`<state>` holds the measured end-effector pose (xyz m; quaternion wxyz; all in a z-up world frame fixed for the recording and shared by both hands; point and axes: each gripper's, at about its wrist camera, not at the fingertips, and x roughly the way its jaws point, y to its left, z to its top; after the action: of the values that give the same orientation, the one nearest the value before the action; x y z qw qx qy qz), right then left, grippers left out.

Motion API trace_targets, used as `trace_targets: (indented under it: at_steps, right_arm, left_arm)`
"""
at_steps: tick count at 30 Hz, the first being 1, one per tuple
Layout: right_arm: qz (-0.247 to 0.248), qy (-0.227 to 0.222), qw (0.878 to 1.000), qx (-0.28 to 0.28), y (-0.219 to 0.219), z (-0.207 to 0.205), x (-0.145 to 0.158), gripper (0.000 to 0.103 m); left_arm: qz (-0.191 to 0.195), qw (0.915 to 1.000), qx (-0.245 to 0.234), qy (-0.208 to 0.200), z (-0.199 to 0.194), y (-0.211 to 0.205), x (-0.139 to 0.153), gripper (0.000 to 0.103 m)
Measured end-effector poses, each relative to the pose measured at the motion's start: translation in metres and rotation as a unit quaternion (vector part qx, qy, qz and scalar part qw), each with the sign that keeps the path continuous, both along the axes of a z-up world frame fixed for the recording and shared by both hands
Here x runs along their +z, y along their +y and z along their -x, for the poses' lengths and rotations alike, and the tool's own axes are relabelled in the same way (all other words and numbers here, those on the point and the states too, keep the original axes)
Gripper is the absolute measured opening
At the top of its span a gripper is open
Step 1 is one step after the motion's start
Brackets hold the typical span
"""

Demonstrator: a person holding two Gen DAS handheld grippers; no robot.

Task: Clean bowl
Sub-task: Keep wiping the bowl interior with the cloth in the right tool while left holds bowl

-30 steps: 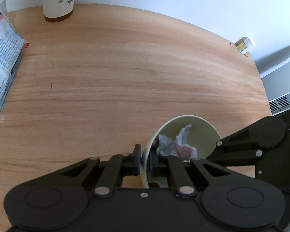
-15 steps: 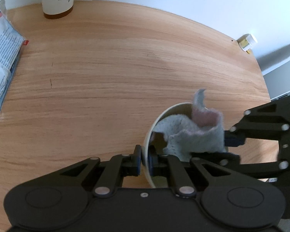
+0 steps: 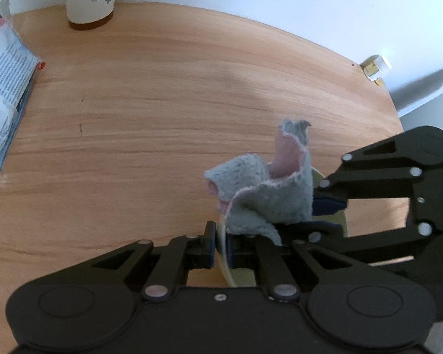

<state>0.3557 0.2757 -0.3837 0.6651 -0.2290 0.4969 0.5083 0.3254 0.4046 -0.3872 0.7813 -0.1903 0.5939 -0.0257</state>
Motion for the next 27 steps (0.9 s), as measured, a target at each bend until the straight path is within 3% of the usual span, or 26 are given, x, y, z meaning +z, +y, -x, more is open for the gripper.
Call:
trace_targets:
  at_steps: [7,14,22,27]
  right_arm:
    - [0.004,-0.005,1.0,0.007,-0.002,0.002,-0.011,0.016]
    - [0.031,-0.047,0.997,0.046,0.007,0.015,-0.016,0.015]
    - [0.098,-0.082,0.987,0.097,0.005,0.028,-0.016,0.015]
    - [0.124,-0.104,0.983,0.086,-0.006,0.031,-0.003,0.015]
  left_arm:
    - [0.003,1.0,0.003,0.002,0.002,0.001,0.0,0.007]
    - [-0.007,0.9999,0.009,0.0,0.002,-0.004,0.002,0.007]
    - [-0.021,0.9997,0.008,-0.001,0.004,-0.012,0.005,0.007]
    - [-0.032,0.9995,-0.005,-0.003,0.0,-0.02,0.005,0.007]
